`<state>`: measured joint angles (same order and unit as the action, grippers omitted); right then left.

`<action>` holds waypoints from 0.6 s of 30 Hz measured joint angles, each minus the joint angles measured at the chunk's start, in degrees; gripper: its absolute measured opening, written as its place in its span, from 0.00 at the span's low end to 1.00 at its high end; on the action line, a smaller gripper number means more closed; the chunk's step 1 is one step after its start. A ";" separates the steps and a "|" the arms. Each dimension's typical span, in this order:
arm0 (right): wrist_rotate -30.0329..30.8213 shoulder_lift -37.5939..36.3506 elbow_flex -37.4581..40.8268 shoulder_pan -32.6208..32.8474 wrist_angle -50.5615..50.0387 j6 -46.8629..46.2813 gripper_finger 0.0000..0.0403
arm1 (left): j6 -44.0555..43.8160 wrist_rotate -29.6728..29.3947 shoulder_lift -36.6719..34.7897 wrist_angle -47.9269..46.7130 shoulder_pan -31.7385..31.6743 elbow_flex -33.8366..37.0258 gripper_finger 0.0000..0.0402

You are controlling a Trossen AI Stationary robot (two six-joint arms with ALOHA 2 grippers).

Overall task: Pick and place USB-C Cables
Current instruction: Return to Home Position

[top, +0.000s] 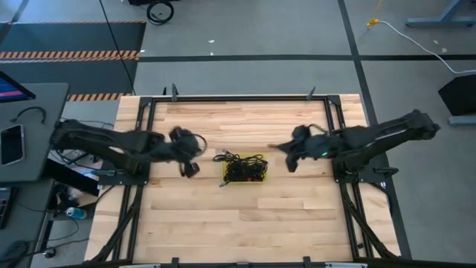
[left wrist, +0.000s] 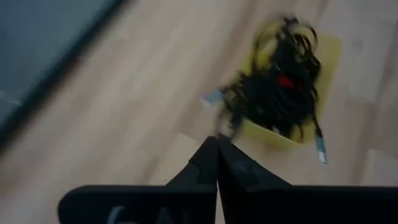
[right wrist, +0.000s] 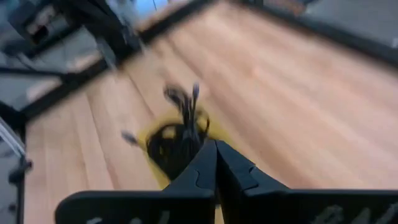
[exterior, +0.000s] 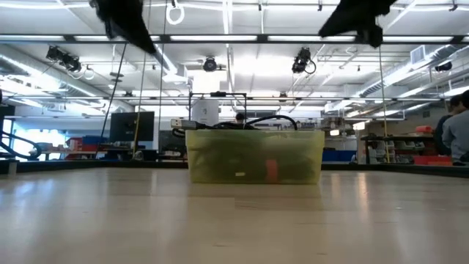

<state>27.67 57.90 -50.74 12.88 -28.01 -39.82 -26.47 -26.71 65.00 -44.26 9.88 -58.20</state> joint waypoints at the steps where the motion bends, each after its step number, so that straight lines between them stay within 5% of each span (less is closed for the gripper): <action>1: 0.90 -1.88 0.00 0.00 0.13 1.49 0.02 | 0.94 -1.81 -0.89 -2.41 0.06 -1.98 0.01; 10: 4.39 -17.35 0.02 0.16 9.93 20.51 0.02 | 13.62 -10.81 -6.82 -6.53 0.45 -12.62 0.01; 18: 4.23 -28.73 0.02 1.09 13.41 32.78 0.01 | 10.07 -11.72 -11.92 -14.88 0.27 -11.89 0.00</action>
<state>31.90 29.17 -50.72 13.98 -14.59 -7.04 -16.40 -38.43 53.08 -59.14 10.15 -70.09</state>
